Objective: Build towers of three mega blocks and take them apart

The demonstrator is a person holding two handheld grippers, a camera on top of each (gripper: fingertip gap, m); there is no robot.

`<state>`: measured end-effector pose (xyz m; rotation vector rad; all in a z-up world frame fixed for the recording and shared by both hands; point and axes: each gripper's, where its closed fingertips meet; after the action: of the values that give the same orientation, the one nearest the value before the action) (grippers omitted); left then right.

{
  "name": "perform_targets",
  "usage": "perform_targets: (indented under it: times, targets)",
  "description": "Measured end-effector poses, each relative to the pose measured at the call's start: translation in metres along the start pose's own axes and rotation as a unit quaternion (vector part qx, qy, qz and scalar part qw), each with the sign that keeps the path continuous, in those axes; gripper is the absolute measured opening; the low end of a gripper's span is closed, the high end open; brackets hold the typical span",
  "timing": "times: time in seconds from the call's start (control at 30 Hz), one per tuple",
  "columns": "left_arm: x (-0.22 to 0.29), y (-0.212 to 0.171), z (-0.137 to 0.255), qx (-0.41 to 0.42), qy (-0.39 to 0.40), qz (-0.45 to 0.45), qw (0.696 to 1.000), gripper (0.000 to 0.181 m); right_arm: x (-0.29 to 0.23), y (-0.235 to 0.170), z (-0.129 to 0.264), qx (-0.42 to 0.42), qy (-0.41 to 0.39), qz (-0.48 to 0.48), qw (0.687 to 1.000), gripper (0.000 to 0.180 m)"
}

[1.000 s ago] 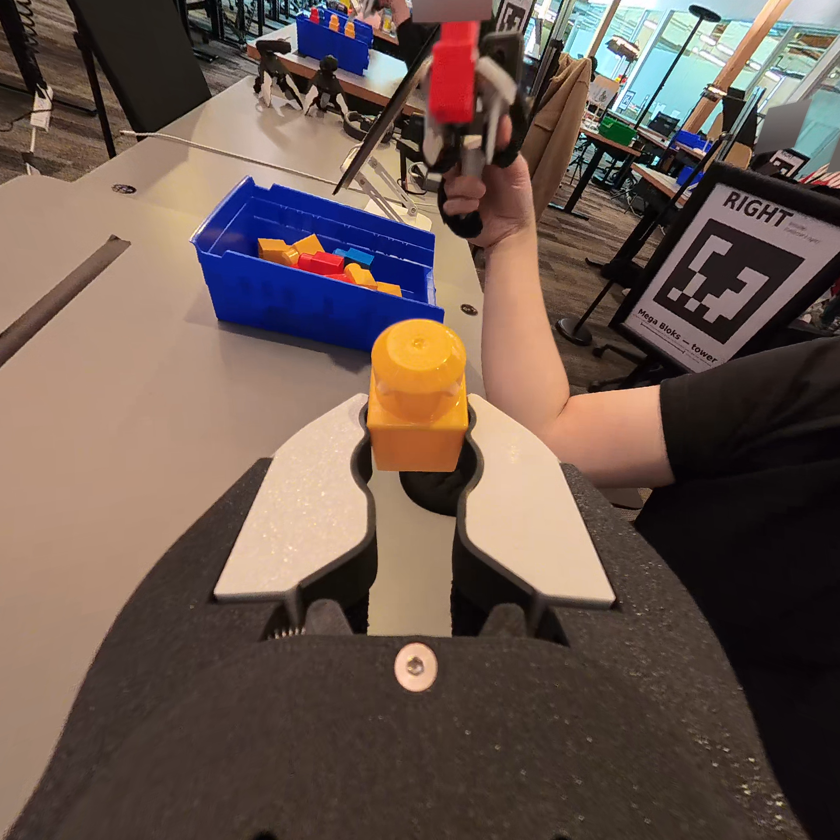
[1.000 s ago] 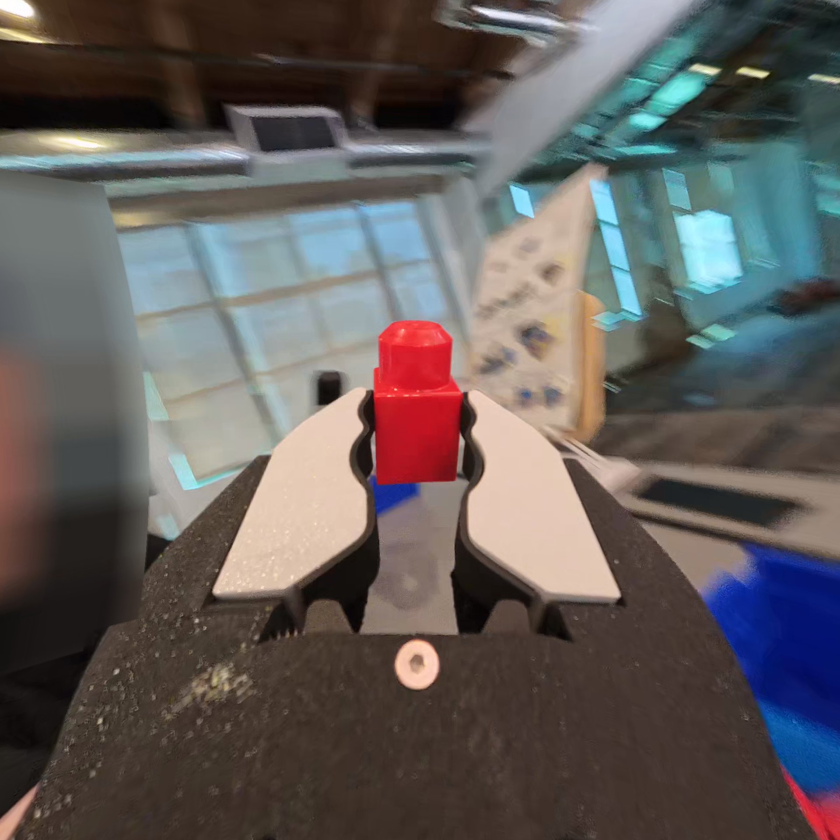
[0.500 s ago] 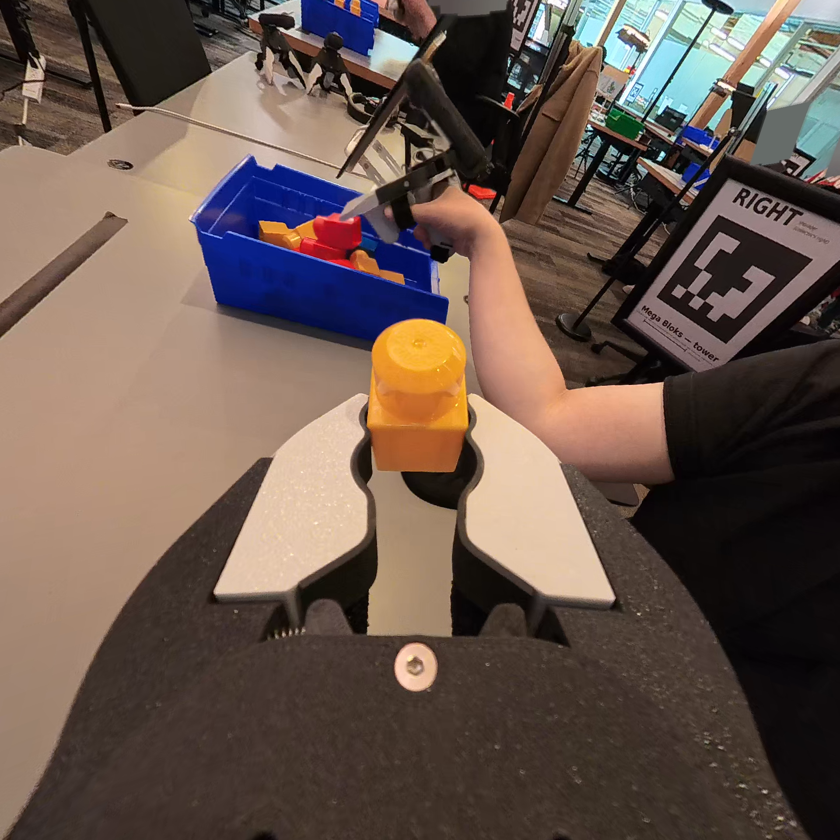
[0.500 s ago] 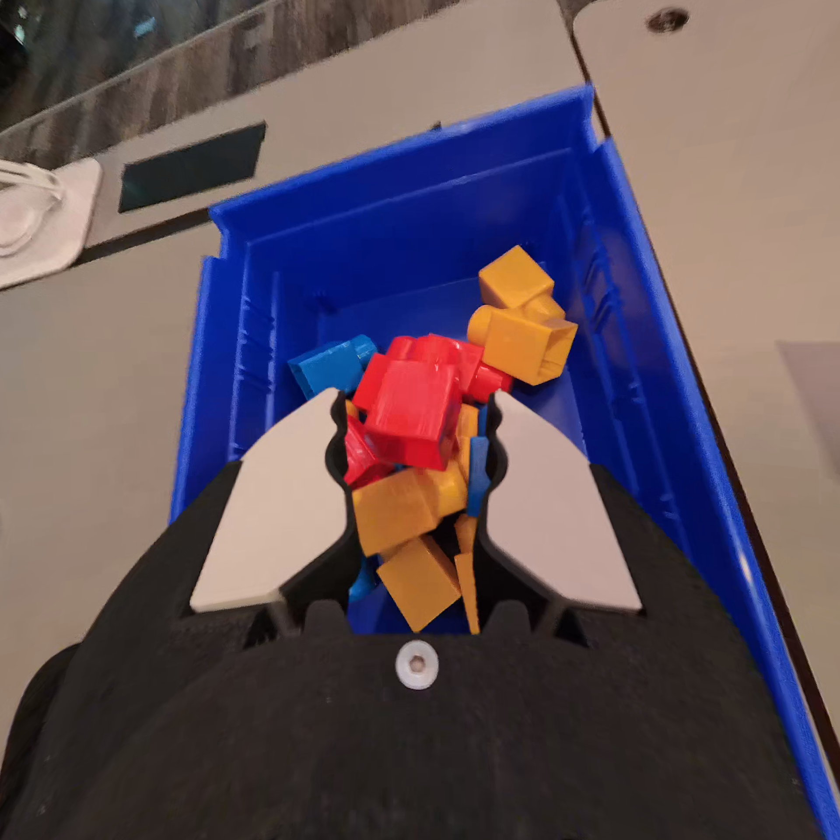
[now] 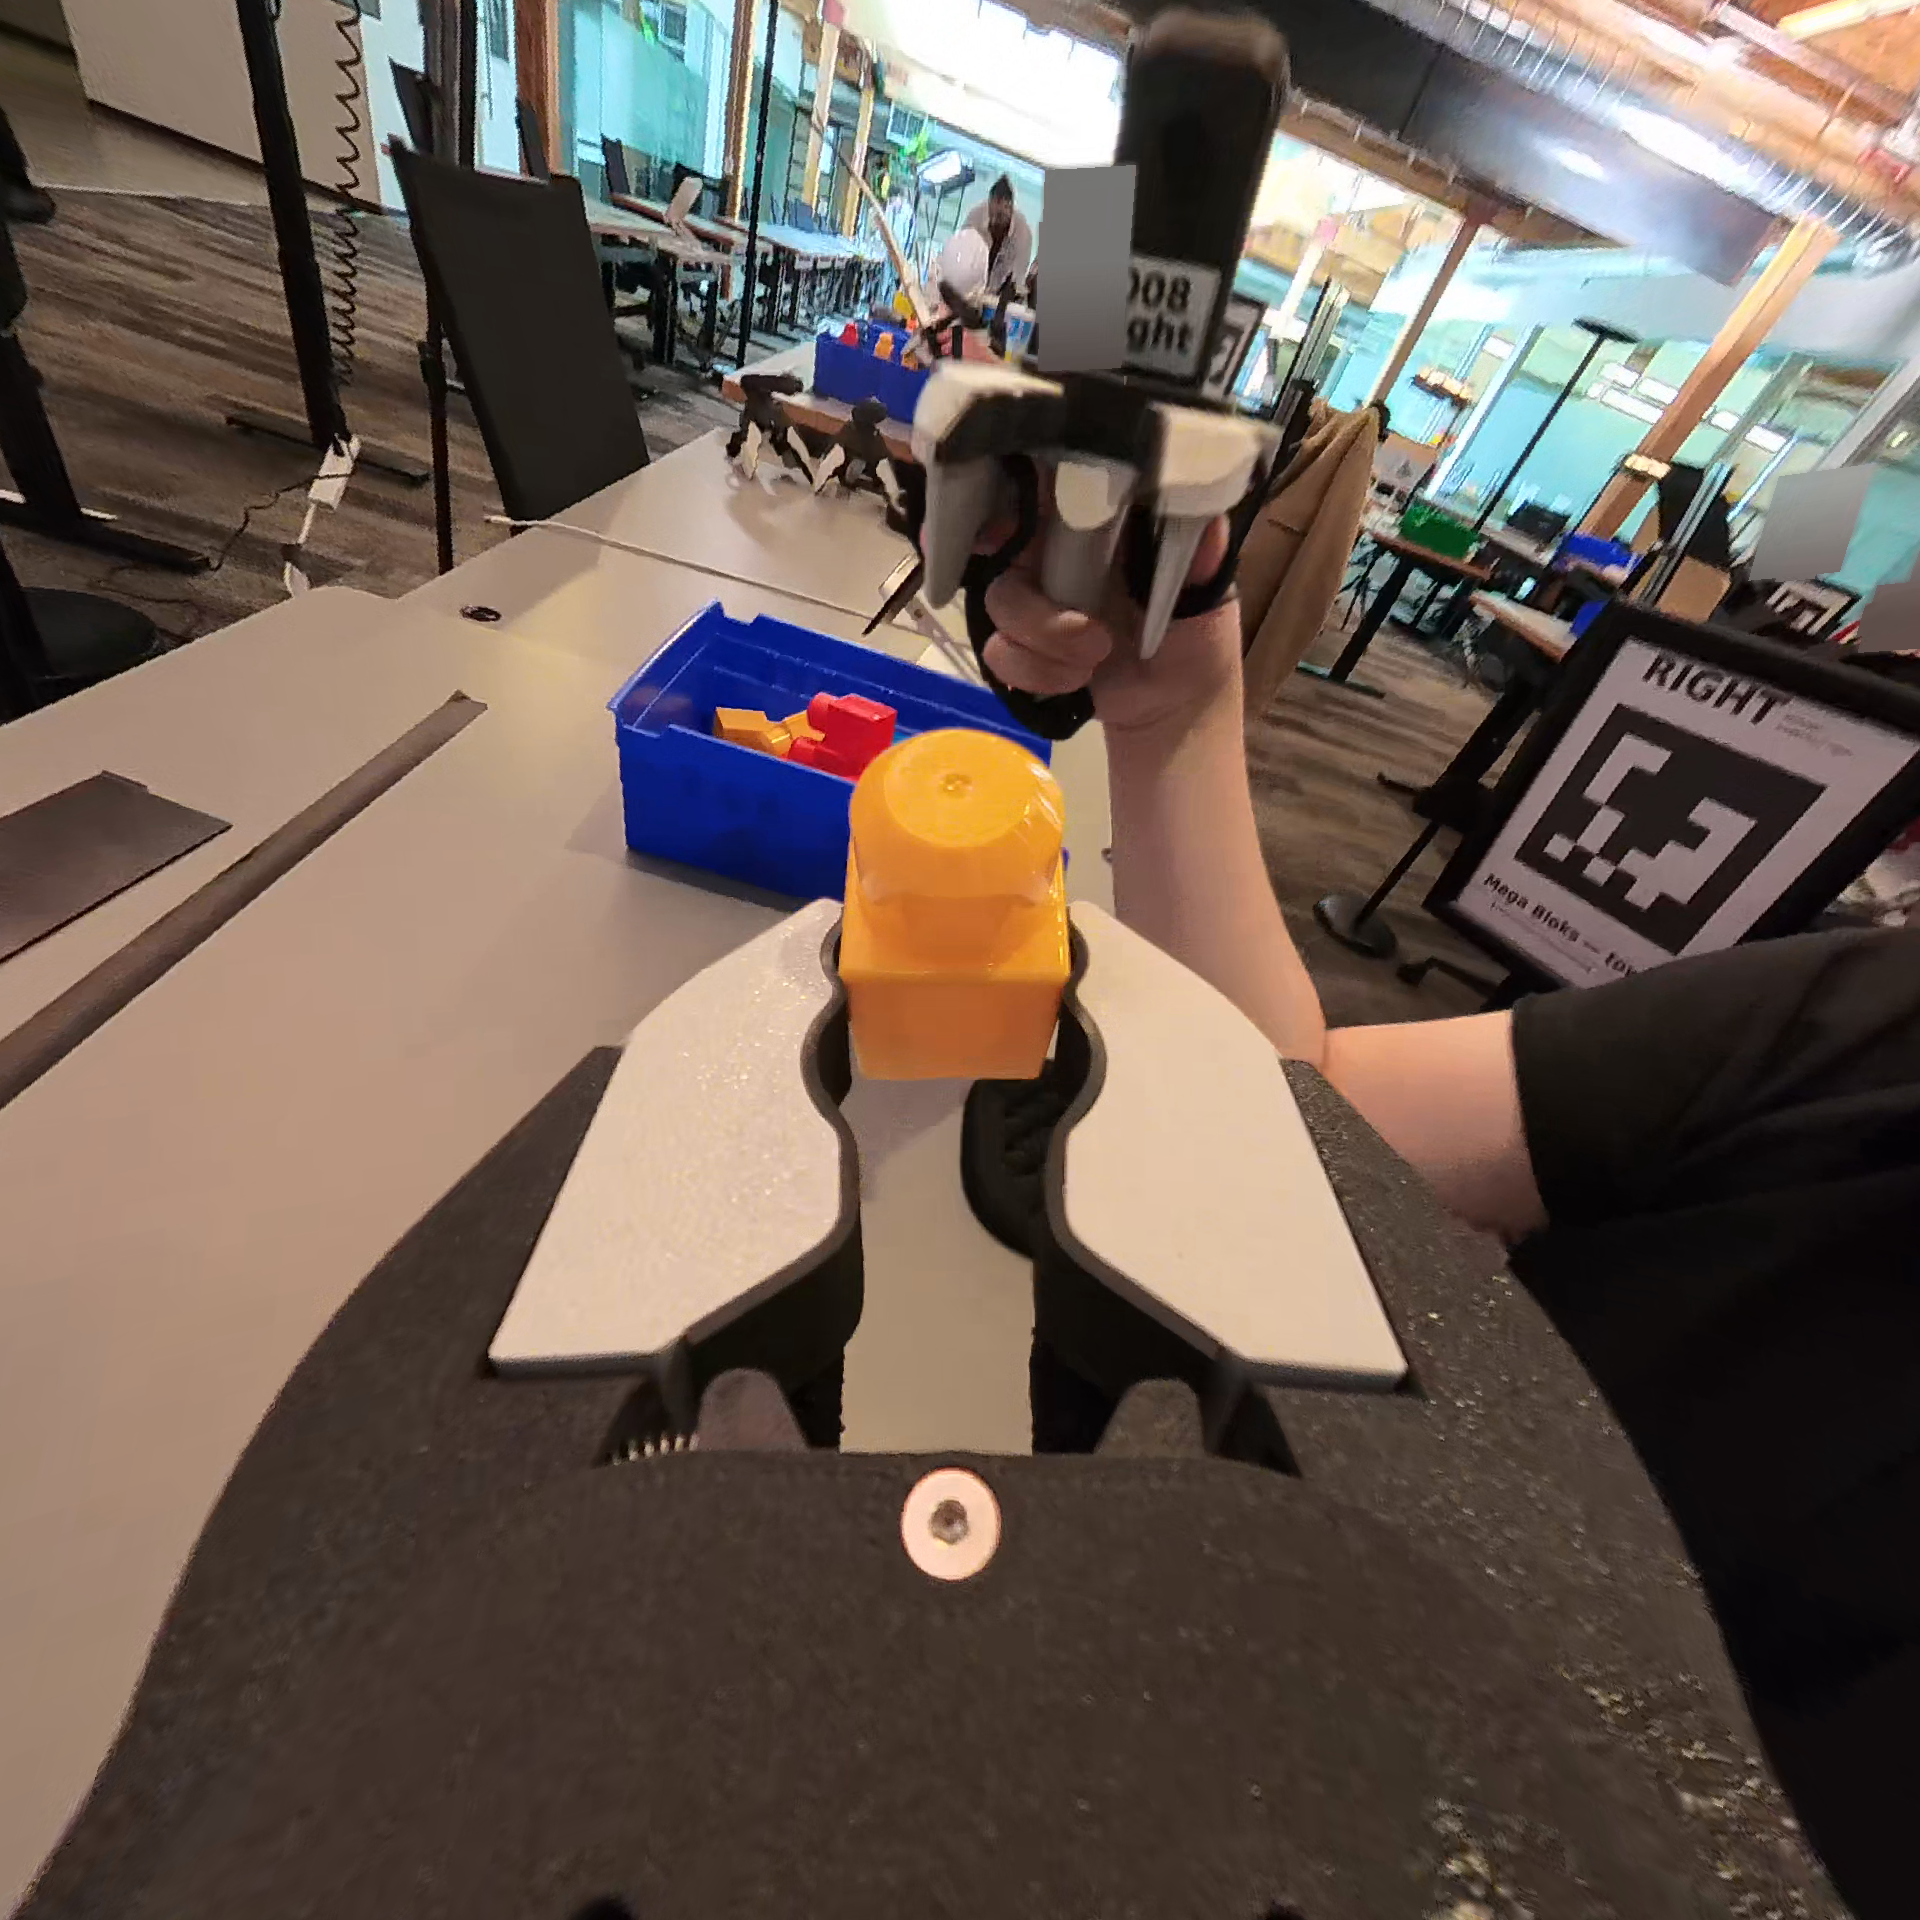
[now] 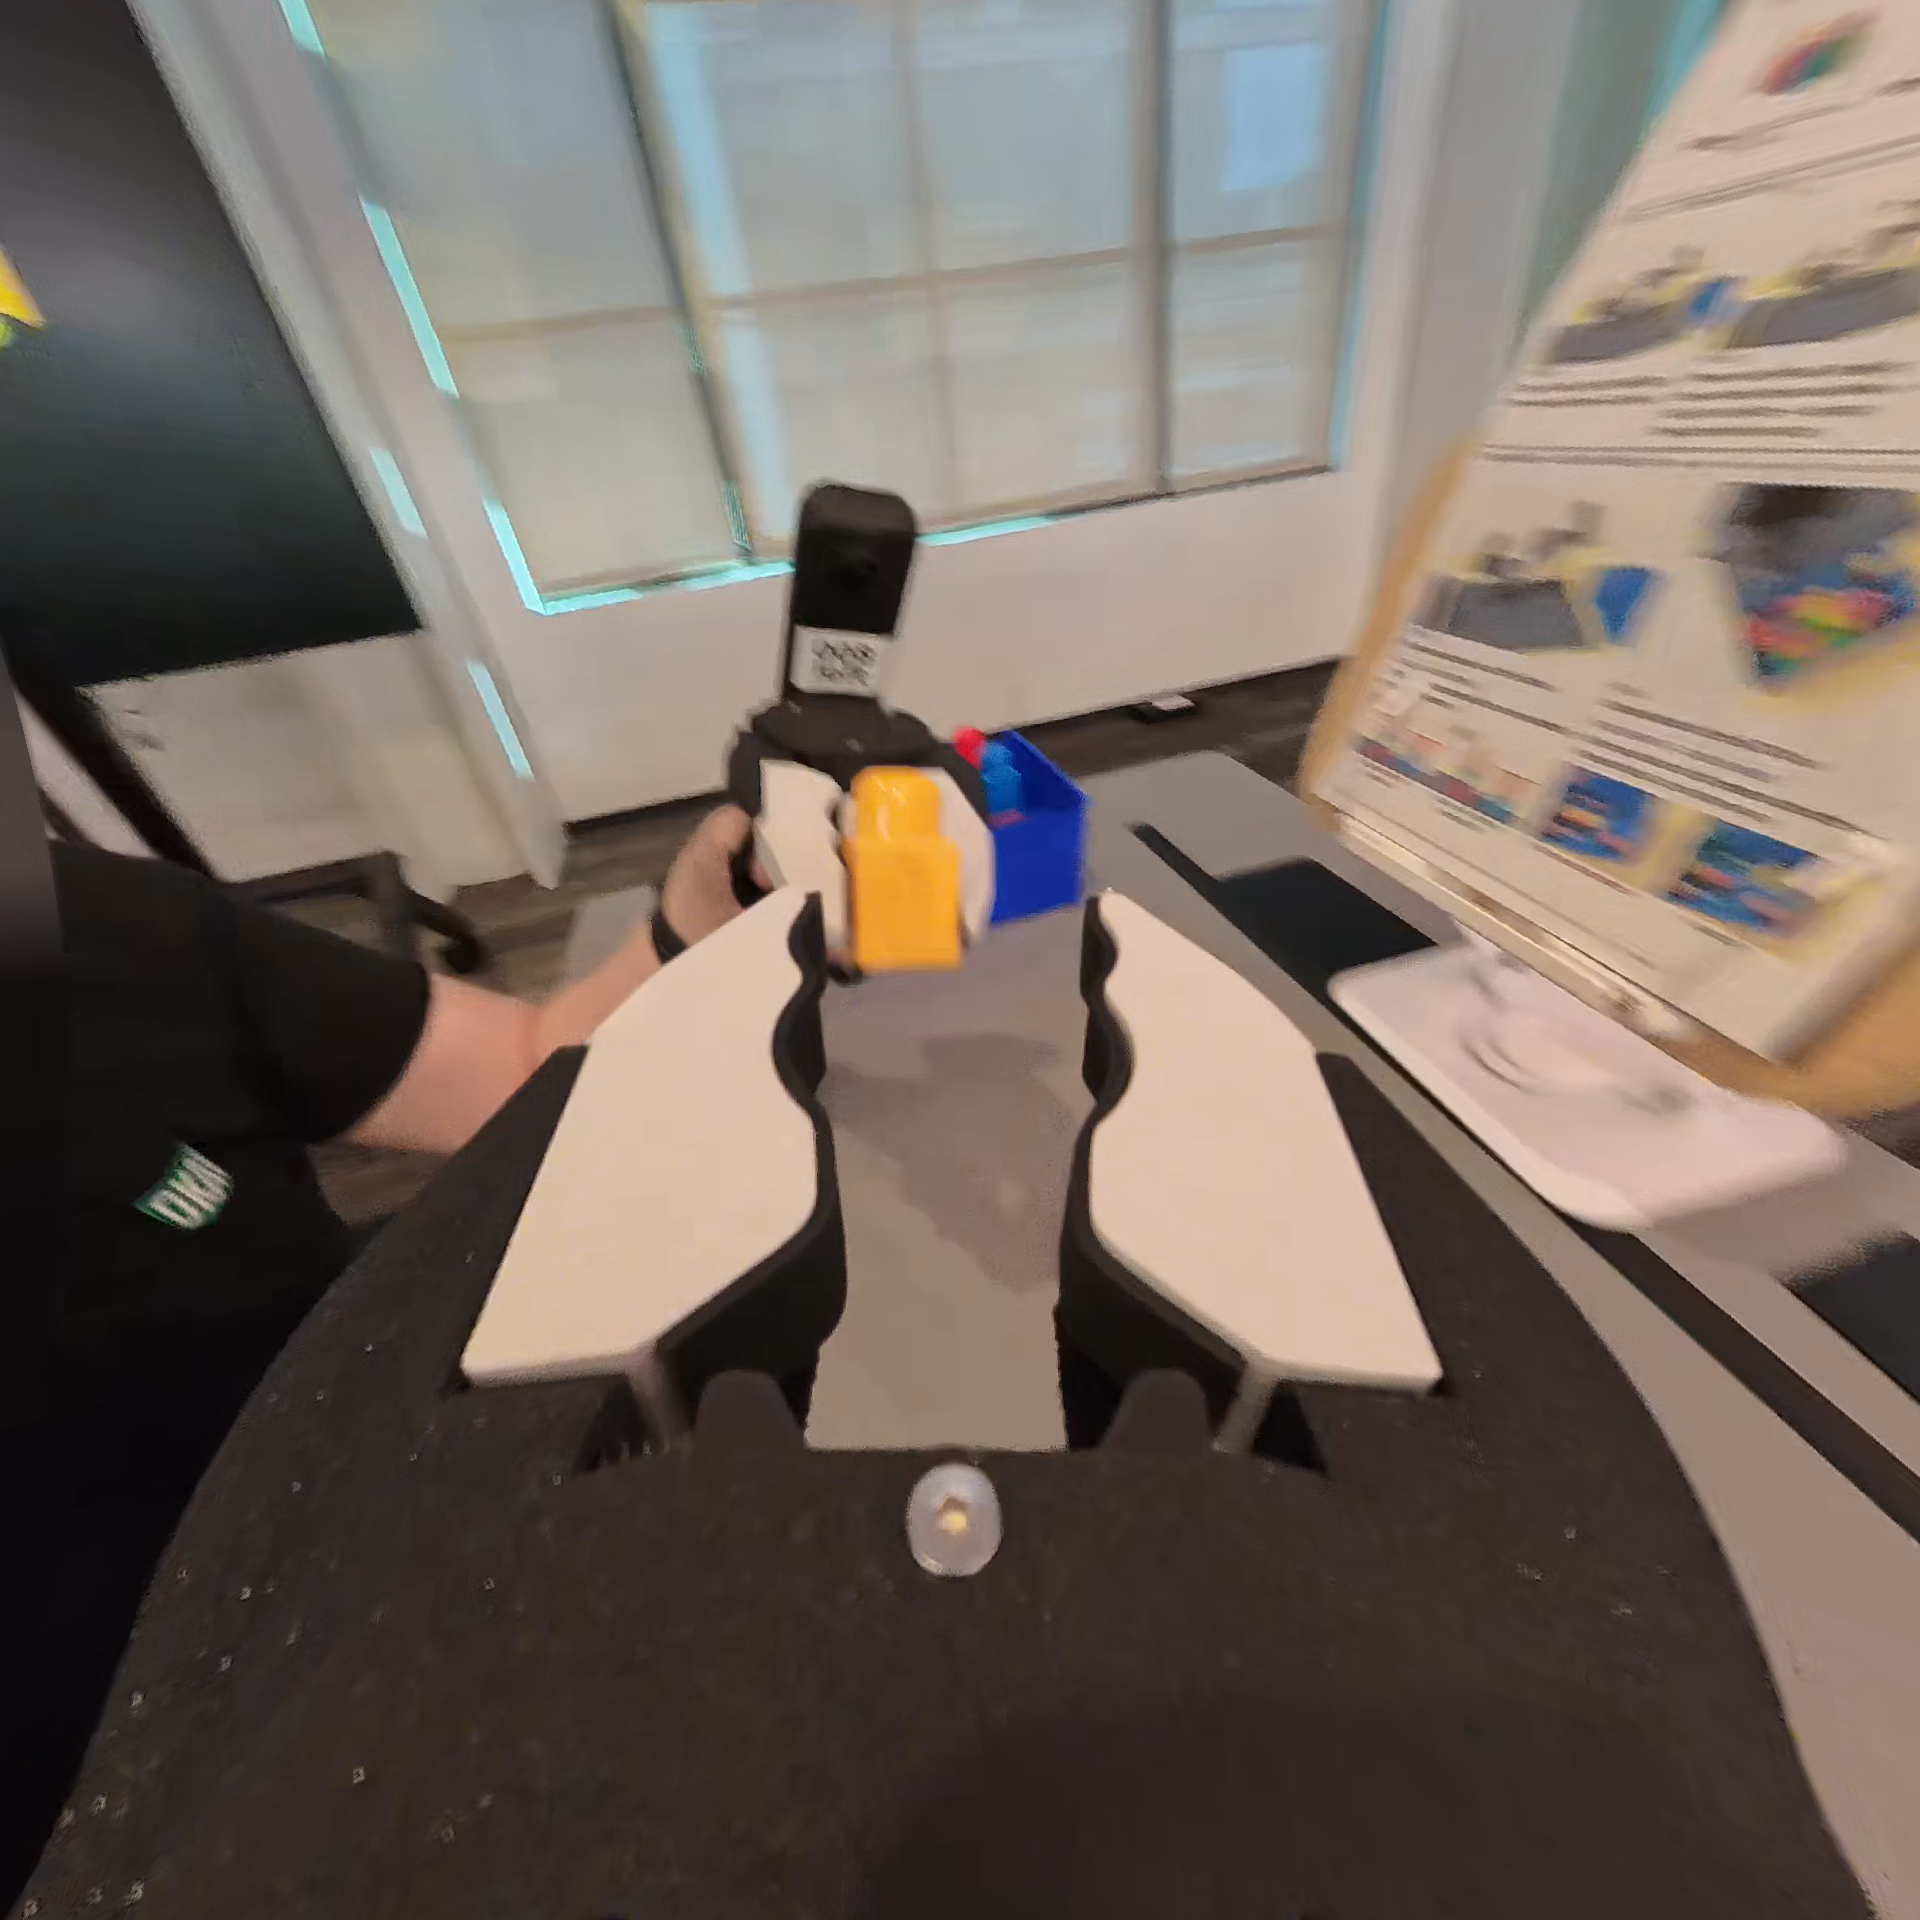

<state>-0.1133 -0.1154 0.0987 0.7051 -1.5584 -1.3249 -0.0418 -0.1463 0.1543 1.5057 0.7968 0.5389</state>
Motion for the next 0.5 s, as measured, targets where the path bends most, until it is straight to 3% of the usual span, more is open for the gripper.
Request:
perform_targets:
  times: [0.1,0.37,0.4,0.43,0.5]
  targets:
    - [0.003,-0.002,-0.001,-0.013,0.006,-0.018,1.0,0.035,-0.021,0.002,-0.046,0.019,0.072,-0.026,0.997,0.044]
    - [0.009,-0.012,-0.009,-0.04,-0.007,-0.023,0.999,0.035,-0.028,-0.043,-0.089,-0.094,0.065,0.0,0.993,0.05]
    - [0.01,-0.014,-0.01,-0.044,-0.008,-0.024,0.999,0.035,-0.029,-0.049,-0.091,-0.108,0.07,0.001,0.992,0.046]
    - [0.011,-0.016,-0.011,-0.05,-0.011,-0.026,0.998,0.036,-0.029,-0.054,-0.092,-0.122,0.074,0.004,0.99,0.028]
    - [0.009,-0.018,-0.011,-0.056,-0.002,-0.034,0.998,0.036,-0.027,-0.056,-0.091,-0.132,0.076,0.001,0.988,0.027]
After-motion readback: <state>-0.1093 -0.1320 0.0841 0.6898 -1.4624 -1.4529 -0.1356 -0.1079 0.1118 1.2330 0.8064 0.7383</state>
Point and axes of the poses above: each gripper's, where its closed fingertips meet, z back along the fingers, y out of its top, x = y × z across the jaws, and after that the axes turned 6 degrees about x, right-handed
